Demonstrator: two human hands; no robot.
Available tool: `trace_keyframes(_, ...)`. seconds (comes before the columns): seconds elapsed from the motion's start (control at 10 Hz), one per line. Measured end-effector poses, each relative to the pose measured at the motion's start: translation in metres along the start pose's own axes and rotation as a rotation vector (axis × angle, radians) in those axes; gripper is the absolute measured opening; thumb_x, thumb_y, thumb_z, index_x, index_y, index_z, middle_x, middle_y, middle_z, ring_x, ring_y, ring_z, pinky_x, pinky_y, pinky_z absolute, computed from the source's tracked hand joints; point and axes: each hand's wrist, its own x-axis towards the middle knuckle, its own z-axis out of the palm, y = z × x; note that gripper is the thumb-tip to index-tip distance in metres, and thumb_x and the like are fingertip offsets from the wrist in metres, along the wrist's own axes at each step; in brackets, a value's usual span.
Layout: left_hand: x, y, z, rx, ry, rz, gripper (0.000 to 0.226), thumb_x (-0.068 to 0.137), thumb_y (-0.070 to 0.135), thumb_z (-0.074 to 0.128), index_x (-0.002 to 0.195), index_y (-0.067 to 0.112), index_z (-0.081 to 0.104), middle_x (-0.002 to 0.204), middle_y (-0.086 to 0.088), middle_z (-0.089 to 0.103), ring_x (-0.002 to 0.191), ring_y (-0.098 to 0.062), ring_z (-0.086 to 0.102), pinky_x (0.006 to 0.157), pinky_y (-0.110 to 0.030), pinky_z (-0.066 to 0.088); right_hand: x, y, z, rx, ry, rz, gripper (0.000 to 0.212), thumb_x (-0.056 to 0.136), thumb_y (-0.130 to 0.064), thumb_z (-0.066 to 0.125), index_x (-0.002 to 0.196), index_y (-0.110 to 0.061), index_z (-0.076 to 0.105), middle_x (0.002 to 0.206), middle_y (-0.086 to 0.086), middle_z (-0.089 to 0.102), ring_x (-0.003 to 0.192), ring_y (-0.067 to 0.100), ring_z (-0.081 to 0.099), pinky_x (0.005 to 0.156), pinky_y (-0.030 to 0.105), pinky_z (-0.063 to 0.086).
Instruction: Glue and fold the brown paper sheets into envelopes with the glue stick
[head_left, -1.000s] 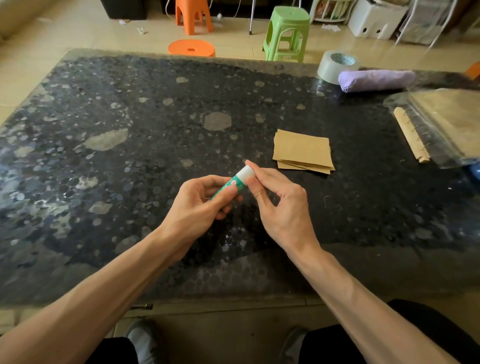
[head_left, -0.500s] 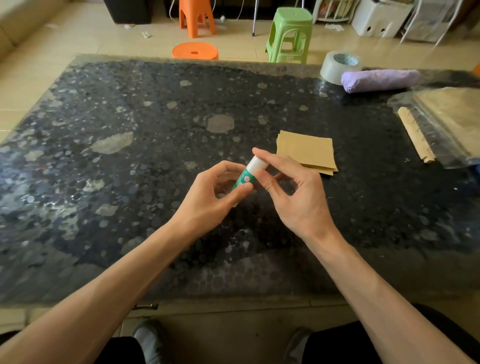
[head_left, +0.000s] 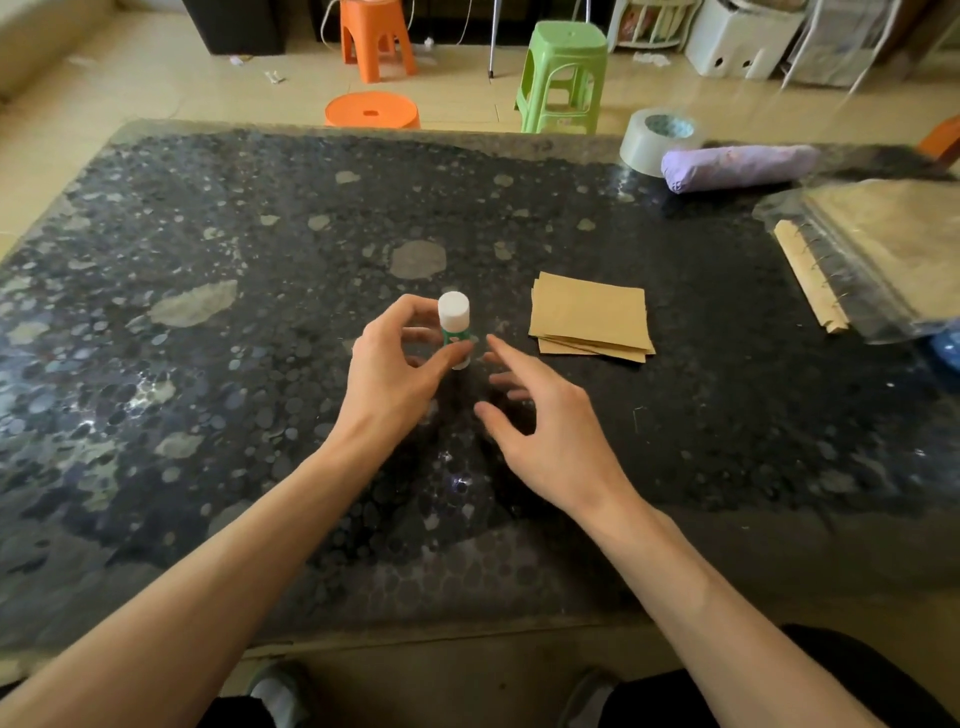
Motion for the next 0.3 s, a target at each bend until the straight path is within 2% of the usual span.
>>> trace_keyframes(0.1, 0.0021, -0.0059, 0.0032, 0.049, 0.001, -0.001, 0.034, 0.088, 0.027, 0.082, 0.116, 0.025, 0.064, 0.107, 0.015, 0.071, 0.099, 0.000, 0.067, 0.075, -0.011, 0.052, 0.0043, 0.0007, 0.0023, -0.047, 0.013, 0.009, 0.064, 0.099, -0.023, 0.071, 0.157, -0.029, 0.044, 0.144, -0.011, 0.059, 0.119, -0.006, 0.056, 0.106, 0.021, 0.048)
trace_keyframes(0.2, 0.0019, -0.0132, 0.0051, 0.110, -0.015, -0.013, 0.037, 0.086, 0.022, 0.084, 0.116, 0.022, 0.061, 0.106, 0.016, 0.071, 0.097, 0.001, 0.068, 0.080, -0.022, 0.058, 0.0043, 0.0012, 0.0047, -0.073, 0.013, 0.022, 0.061, 0.099, -0.024, 0.070, 0.155, -0.028, 0.047, 0.143, -0.010, 0.060, 0.123, -0.001, 0.058, 0.108, 0.029, 0.050)
trace_keyframes(0.3, 0.0014, -0.0149, 0.0082, 0.163, -0.016, 0.001, 0.042, 0.085, 0.021, 0.085, 0.118, 0.022, 0.059, 0.107, 0.013, 0.070, 0.100, 0.002, 0.066, 0.083, -0.023, 0.056, 0.0062, 0.0012, 0.0053, -0.065, 0.048, 0.035, 0.060, 0.099, -0.023, 0.070, 0.155, -0.027, 0.048, 0.143, -0.010, 0.061, 0.123, 0.000, 0.059, 0.108, 0.029, 0.051)
